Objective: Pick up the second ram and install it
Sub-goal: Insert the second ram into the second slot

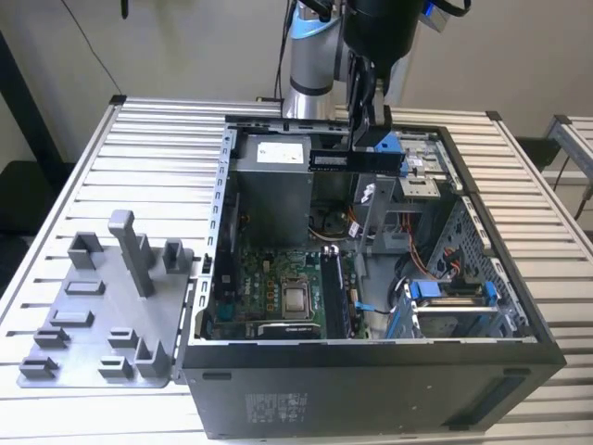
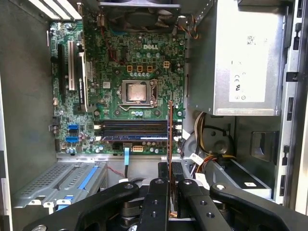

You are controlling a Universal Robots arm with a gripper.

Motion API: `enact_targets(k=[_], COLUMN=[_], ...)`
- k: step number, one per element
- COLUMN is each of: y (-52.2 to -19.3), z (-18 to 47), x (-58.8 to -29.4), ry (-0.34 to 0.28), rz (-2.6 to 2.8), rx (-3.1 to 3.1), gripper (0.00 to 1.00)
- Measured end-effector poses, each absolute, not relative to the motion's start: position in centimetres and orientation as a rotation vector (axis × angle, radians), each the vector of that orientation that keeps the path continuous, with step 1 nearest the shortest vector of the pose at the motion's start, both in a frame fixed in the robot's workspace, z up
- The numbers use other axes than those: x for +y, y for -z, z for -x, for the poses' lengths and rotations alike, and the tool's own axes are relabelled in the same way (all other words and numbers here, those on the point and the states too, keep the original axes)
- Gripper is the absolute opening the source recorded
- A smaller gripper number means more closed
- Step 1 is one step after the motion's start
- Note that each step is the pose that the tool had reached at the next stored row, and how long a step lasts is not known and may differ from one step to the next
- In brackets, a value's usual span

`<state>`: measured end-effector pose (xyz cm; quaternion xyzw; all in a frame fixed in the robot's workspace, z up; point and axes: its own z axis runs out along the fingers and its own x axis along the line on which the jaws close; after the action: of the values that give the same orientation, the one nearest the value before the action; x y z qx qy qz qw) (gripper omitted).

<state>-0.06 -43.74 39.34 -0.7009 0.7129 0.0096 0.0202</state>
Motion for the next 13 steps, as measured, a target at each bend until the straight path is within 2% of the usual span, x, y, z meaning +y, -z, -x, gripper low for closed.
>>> enact_targets(k=[13], y=[-39.32], z=[0.06], x=[-43.73], ry=[-0.027], rz=[2.086], rx=[2.294], gripper=[0.14])
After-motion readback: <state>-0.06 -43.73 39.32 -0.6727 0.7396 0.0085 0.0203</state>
